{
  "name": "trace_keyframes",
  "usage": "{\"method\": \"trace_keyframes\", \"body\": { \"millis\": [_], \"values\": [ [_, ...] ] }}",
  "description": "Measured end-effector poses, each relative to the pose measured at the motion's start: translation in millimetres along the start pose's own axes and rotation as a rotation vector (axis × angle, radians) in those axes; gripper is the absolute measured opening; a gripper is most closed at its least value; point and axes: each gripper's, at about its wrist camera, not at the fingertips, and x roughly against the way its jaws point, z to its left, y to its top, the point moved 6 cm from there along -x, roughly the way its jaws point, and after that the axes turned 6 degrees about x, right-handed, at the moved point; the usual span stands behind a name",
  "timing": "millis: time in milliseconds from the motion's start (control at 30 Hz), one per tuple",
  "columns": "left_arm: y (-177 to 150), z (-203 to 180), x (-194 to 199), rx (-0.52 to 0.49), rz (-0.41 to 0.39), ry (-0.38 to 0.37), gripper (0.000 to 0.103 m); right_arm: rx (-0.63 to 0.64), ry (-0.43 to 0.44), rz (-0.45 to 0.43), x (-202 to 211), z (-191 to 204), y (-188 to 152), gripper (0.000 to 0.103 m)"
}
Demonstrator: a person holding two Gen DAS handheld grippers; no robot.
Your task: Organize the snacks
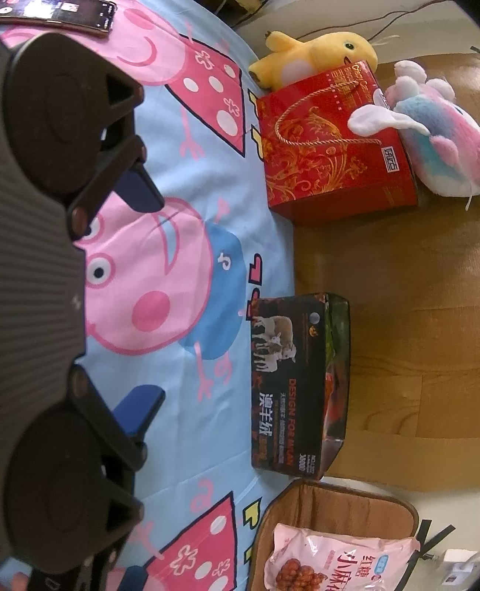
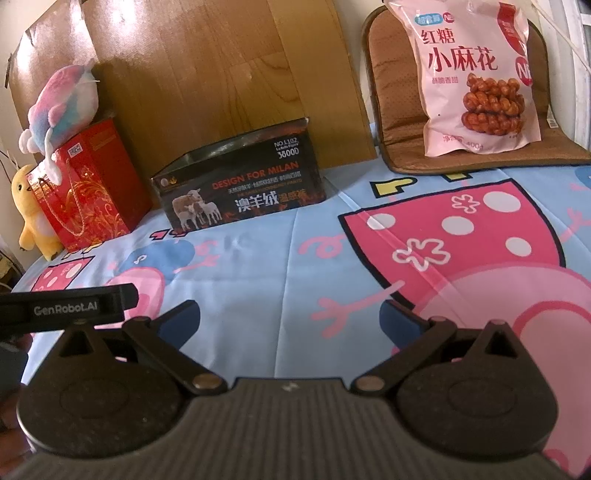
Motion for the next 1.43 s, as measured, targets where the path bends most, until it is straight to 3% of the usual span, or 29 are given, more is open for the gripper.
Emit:
{"method": "trace_keyframes", "body": {
  "millis": [1133,1433],
  "values": [
    [-5.9,-5.3,2.5,-0.013,0.025,0.004,0.103,-0.009,0.003,-0.009,6.0,-1.4,-5.2,0.103],
    [-2.9,-6.9,11.3,-0.009,-0.019,-0.048,0.103,-0.01,0.001,-0.01,6.9,-2.4,-5.6,0.103]
  ]
}}
